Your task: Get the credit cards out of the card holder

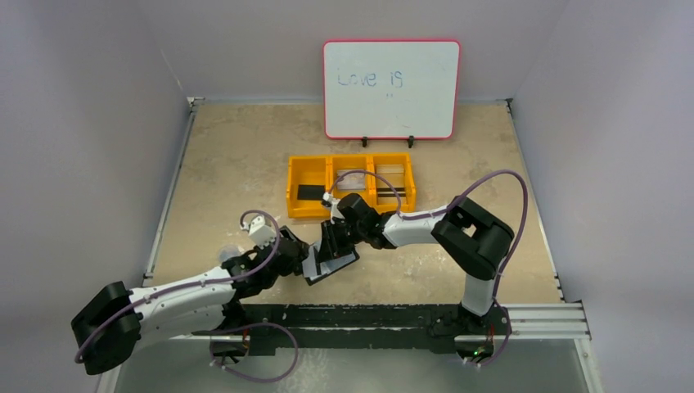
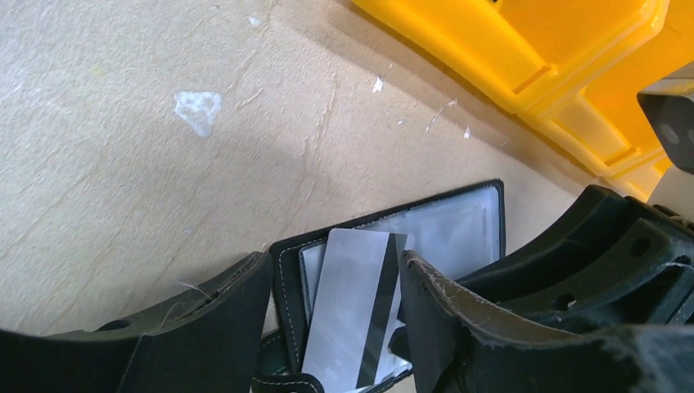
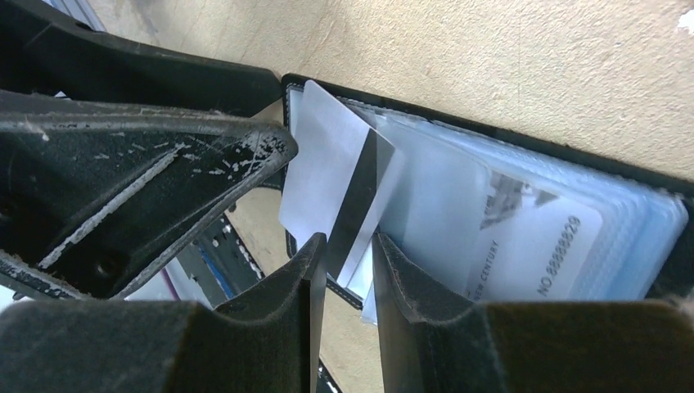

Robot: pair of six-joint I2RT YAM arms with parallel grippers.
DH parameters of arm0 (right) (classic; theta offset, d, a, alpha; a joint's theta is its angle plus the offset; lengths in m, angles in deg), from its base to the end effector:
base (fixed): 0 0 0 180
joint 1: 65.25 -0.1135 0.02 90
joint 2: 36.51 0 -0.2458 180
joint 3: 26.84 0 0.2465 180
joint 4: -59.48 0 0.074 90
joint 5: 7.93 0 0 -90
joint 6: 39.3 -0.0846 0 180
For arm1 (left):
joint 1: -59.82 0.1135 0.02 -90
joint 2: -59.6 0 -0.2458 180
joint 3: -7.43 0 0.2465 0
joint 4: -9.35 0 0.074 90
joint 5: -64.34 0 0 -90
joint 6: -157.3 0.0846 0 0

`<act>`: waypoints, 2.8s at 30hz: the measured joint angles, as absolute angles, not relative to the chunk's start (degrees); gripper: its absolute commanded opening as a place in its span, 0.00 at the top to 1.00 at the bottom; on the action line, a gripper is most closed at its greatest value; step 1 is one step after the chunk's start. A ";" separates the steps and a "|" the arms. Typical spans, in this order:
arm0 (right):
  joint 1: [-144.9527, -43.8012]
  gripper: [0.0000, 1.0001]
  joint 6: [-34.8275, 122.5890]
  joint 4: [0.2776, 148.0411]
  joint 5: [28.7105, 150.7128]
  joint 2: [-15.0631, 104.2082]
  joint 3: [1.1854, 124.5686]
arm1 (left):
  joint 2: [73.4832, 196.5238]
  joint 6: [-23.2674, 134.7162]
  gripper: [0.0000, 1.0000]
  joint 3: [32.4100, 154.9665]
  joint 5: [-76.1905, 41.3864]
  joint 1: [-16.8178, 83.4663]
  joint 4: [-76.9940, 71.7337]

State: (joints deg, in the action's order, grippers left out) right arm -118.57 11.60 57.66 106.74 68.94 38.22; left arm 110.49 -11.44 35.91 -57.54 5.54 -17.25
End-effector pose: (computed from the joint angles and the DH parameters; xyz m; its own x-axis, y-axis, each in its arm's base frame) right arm 0.2054 0.3348 0.0966 -0.8716 -0.2107 -0.4426 -0.4820 0.5335 0.6950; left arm 0.1463 -0.1269 0.1002 -0.5638 -0.6424 -0.5191 -0.3371 0.7528 -0.5655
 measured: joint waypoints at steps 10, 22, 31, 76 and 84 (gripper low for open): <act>-118.61 0.67 11.25 57.27 107.81 70.08 39.25 | 112.81 -9.51 0.60 34.78 -55.53 7.40 -11.87; -118.61 0.68 9.37 56.75 108.11 71.15 40.28 | 107.63 -8.40 0.63 34.12 -49.83 7.64 -16.55; -118.00 0.68 9.57 54.82 111.33 72.74 40.85 | 105.99 -9.16 0.70 32.85 -48.95 7.64 -16.46; -116.10 0.71 9.11 52.02 117.58 75.30 41.35 | 90.97 -14.08 0.95 26.16 -48.95 7.71 -18.80; -116.10 0.73 9.35 52.02 117.47 75.30 41.35 | 91.30 -13.91 1.00 27.26 -48.36 7.68 -20.98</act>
State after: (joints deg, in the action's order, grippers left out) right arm -116.10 9.35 52.02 117.47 75.30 41.35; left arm 91.30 -13.91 27.26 -48.36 7.68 -20.98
